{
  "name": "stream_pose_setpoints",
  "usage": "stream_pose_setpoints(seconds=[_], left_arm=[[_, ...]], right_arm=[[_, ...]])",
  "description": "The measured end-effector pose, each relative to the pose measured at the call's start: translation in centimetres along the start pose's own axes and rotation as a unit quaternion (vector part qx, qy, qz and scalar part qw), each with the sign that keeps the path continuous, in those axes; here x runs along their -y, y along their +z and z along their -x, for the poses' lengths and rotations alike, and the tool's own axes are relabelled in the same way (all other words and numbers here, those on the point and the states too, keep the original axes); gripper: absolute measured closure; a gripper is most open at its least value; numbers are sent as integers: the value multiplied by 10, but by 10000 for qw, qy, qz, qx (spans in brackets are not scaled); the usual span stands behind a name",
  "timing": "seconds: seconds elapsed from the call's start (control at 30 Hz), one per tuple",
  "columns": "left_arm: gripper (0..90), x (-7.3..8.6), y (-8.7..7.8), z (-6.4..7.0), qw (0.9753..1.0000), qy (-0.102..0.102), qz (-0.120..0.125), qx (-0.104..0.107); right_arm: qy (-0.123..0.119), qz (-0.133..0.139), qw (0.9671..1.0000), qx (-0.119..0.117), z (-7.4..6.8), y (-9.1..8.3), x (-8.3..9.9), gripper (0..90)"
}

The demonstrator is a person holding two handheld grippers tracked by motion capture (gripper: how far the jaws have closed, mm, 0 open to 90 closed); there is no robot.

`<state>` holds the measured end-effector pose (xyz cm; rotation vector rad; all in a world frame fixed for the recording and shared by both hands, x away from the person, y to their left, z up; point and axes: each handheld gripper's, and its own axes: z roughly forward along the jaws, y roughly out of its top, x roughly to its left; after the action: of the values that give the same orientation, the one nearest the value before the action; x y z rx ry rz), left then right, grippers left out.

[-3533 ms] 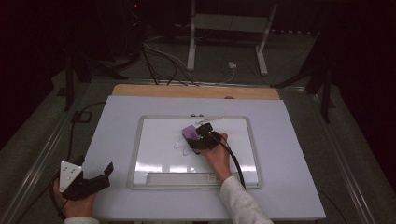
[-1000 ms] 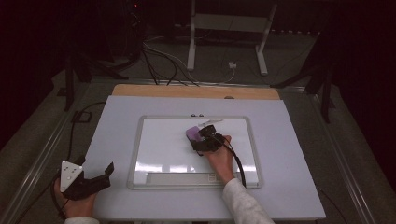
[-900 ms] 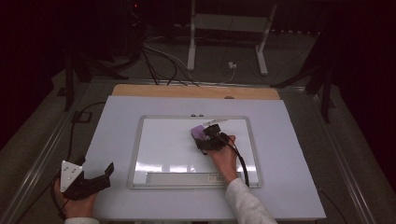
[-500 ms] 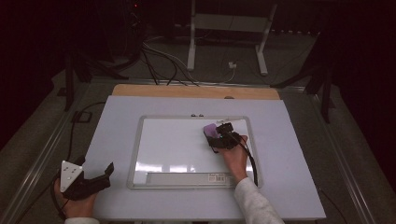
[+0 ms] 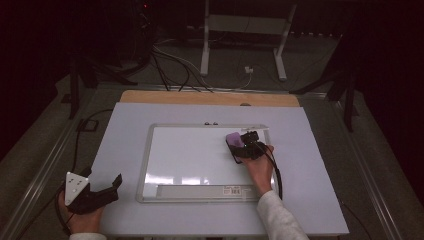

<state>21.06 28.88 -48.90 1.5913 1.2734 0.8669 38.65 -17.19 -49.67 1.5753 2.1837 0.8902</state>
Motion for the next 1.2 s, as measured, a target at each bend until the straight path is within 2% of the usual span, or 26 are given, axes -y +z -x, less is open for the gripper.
stream_pose_setpoints(seconds=[0.2,0.27,0.37,0.43,0.53,0.63,0.73,1.03,1.2], left_arm=[[5,0,0,0,10000,-12,8,-6],[4,0,0,0,10000,-12,9,-1],[5,0,0,0,10000,2,-8,2],[5,0,0,0,10000,-17,12,-8],[5,0,0,0,10000,-22,10,-1],[5,0,0,1,10000,2,9,10],[5,0,0,1,10000,-4,13,6],[5,0,0,1,10000,-19,14,9],[4,0,-1,1,10000,-19,21,9]], right_arm=[[-134,24,9999,-22,-1,-4,1,305],[-255,132,9996,86,-3,-7,1,284],[-371,327,9987,128,-7,-13,0,269],[-504,462,9976,79,-10,-17,0,267],[-695,519,9962,30,-15,-19,1,267],[-804,413,9959,24,-19,-17,3,267],[-805,311,9963,-13,-18,-13,5,271],[-892,310,9955,43,-16,-13,5,298],[-921,297,9952,176,-12,-13,5,297]])
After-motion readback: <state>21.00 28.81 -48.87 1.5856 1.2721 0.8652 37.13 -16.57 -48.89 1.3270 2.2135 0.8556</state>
